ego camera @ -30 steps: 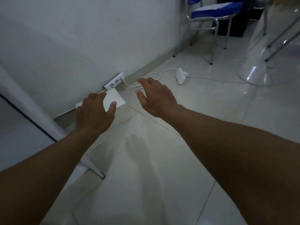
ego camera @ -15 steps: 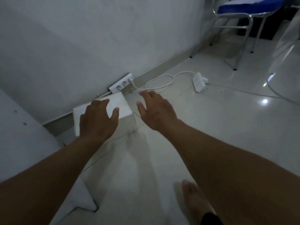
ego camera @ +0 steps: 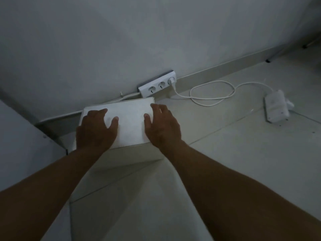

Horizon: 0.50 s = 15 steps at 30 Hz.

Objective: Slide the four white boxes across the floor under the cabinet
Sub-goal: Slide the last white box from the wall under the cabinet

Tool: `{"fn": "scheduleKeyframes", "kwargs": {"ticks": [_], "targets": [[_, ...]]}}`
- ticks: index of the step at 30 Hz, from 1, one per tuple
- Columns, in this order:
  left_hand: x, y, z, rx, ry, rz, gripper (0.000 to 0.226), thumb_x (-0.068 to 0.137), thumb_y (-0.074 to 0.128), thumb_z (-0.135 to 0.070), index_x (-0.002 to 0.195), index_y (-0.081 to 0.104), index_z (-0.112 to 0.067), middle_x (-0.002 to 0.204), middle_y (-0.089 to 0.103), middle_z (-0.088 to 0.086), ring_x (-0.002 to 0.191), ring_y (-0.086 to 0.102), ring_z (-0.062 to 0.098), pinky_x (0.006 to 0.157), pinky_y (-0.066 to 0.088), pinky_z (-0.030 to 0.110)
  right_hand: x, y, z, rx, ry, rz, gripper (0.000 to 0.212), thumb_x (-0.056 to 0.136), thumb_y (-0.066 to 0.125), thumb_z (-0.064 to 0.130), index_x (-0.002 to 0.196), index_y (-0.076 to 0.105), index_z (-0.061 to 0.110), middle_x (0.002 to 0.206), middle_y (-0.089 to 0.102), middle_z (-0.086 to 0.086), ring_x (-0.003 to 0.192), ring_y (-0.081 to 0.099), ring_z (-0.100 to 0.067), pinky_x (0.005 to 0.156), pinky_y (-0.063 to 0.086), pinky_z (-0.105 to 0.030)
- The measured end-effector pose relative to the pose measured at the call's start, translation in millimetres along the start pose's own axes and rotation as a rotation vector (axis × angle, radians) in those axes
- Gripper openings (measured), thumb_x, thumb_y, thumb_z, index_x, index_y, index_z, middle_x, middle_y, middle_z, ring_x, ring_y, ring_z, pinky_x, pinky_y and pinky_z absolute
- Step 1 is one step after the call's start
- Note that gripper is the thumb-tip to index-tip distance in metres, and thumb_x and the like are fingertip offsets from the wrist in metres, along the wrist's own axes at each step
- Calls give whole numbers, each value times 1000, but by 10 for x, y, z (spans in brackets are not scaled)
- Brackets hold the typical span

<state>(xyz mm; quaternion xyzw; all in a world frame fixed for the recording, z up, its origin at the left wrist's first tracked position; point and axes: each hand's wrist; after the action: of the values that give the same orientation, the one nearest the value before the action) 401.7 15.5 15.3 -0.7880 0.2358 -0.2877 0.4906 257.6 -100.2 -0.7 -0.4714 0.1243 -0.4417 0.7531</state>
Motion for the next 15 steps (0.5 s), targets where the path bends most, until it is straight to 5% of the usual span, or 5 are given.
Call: {"fn": "scheduleKeyframes", "kwargs": {"ticks": [10,13,15], "targets": [[360,486,368,116,-180,38,74,89,52,-55,148,33,-14,154,28,16,141,25,35,112,25,53,472,648,-218,-46,109,95,80,97,38,58,156,11,12,161,13,-18,147,16,-32,119,18,-46],[411,495,433,119,-352,71,101,76,46,-79,152,21,-17,155,22,18,143,20,36,113,21,56,523,722,-242,-13,181,150,85,94,37,65,156,5,16,161,13,-18,144,25,-36,115,26,-47],[406,494,469,92,-443,139,116,66,39,-92,153,12,-20,155,21,20,142,21,38,112,23,58,534,756,-265,4,227,186,87,92,35,68,156,3,18,155,29,-19,131,43,-38,103,37,-46]]}}
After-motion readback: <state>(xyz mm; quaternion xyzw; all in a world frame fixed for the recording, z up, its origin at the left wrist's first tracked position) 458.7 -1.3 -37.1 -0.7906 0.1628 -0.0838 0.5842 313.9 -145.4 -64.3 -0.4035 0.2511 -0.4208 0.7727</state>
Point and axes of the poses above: each hand's wrist, its own x-axis towards the middle knuckle, its own y-axis out of the palm, z = x × y
